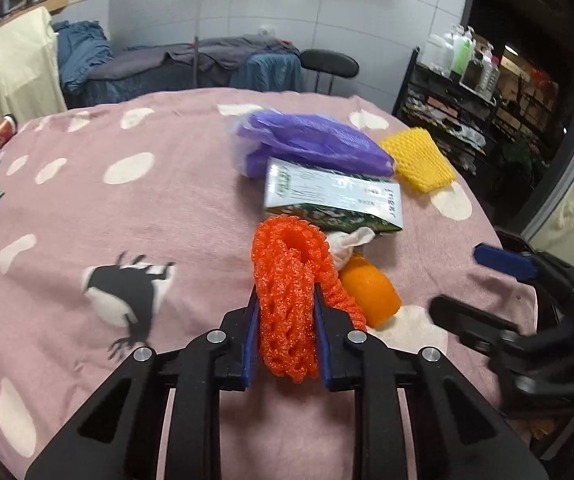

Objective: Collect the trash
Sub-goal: 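Grasp the orange mesh net with the left tool while the right tool grasps the orange peel, then carry the orange peel over the bin and open the right tool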

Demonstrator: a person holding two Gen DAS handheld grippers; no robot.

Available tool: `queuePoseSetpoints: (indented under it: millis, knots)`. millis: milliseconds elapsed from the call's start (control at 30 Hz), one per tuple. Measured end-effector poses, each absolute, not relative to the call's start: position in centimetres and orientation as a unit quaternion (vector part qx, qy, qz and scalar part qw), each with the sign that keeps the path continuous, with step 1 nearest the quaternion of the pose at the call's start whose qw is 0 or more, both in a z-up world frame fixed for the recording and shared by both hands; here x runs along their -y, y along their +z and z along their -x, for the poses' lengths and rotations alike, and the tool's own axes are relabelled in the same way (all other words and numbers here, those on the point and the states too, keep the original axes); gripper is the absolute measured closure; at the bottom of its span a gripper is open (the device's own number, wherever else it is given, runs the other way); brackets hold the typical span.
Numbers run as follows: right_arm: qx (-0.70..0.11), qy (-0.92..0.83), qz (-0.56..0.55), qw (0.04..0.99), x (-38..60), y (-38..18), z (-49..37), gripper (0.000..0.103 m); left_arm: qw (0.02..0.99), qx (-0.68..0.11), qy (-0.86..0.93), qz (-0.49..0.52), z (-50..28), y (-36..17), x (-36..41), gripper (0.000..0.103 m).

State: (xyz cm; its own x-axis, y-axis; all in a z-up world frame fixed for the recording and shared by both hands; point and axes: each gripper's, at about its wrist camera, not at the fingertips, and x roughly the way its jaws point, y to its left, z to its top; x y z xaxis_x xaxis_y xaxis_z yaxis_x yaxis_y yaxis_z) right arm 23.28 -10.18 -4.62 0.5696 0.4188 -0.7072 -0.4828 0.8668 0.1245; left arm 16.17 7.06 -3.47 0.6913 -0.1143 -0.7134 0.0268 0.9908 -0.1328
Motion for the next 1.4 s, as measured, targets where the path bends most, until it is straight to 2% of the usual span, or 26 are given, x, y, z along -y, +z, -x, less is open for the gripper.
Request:
queuePoseSetpoints:
  millis: [233, 267, 333, 367, 400, 500, 700, 1400]
  knots:
    - [-0.446, 0.255, 0.115, 0.850, 5.8, -6.7, -25.7, 0.028, 0.925, -0.372, -0.013, 0.080, -14.7, -3.0, -8.9, 0.080]
    - [-0.456, 0.251, 0.127, 0.844, 5.1, -7.2, -26.2, 0.032, 0.924, -0.373, -0.013, 0.082, -14.8, -3.1, -9.0, 0.080]
    - [-0.471, 0.248, 0.140, 0.835, 4.3, -8.2, -26.8, 0.048, 0.923, -0.375, -0.015, 0.087, -14.7, -3.3, -9.1, 0.080]
    - [-0.485, 0.248, 0.142, 0.826, 4.0, -8.9, -27.2, 0.064, 0.923, -0.375, -0.016, 0.088, -14.6, -3.4, -9.2, 0.080]
    - [-0.492, 0.250, 0.140, 0.822, 4.1, -9.2, -27.4, 0.076, 0.922, -0.376, -0.017, 0.090, -14.5, -3.5, -9.2, 0.080]
    - [-0.481, 0.253, 0.117, 0.831, 4.9, -9.0, -27.4, 0.083, 0.922, -0.375, -0.019, 0.092, -14.4, -3.6, -9.1, 0.080]
    - [-0.442, 0.262, 0.075, 0.855, 6.9, -7.3, -26.0, 0.089, 0.925, -0.367, -0.027, 0.094, -13.7, -3.2, -8.8, 0.080]
    - [-0.347, 0.190, -0.058, 0.916, 19.4, -2.5, -18.9, 0.089, 0.932, -0.341, -0.099, 0.076, -12.0, -1.1, -2.3, 0.080]
